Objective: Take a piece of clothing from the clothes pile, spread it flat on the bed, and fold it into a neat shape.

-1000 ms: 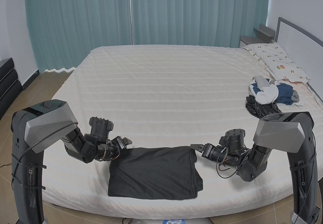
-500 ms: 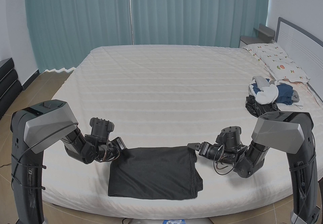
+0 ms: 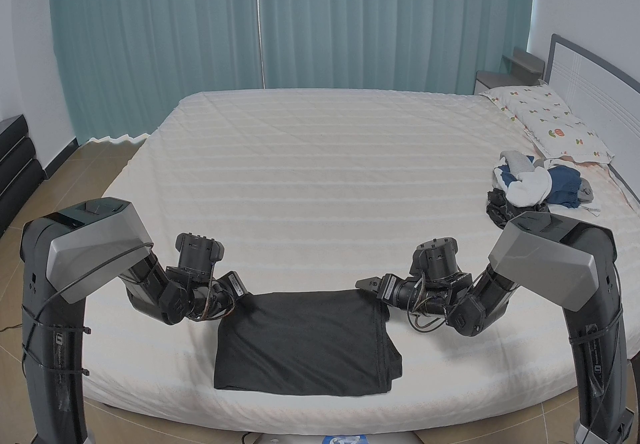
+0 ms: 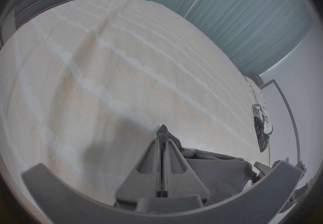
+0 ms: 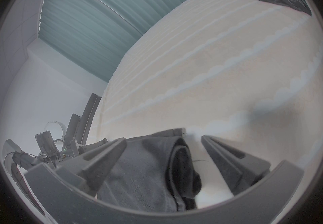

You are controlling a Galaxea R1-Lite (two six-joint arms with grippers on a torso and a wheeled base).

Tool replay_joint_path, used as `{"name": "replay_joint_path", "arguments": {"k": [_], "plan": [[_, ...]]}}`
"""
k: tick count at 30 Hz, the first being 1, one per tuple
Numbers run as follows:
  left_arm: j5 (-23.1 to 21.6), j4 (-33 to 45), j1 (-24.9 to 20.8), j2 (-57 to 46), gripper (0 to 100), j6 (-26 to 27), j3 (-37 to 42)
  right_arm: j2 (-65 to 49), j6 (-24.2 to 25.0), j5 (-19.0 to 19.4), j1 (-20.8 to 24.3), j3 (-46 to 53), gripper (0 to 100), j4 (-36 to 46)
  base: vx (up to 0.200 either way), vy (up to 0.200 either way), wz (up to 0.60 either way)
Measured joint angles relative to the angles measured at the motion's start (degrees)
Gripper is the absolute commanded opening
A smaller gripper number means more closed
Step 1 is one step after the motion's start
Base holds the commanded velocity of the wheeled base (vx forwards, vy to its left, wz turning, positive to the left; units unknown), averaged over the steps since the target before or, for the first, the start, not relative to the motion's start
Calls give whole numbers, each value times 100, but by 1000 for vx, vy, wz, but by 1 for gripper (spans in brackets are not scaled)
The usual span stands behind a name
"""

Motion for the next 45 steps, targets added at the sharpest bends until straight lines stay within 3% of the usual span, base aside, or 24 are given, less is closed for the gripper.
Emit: {"name": "replay_joint_path", "arguments": {"k": [12,20,30,31,45], "plan": [[4,-5,4,0,0,-2,6,44,-210,-118,89,-413,0,318,0,0,0],[48,-7,22,2,0,4,-2,77,-499,-758,22,-628,0,347,0,0,0],[224,-16,-7,27,0,2,0,155,-640,-797,-9,-713,0,351,0,0,0],[223,-16,-11,24,100,-2,2,166,-649,-800,-9,-714,100,351,0,0,0],[210,-249,-7,-1,100,-119,185,-101,-613,-830,-11,-162,100,9,0,0,0]]}}
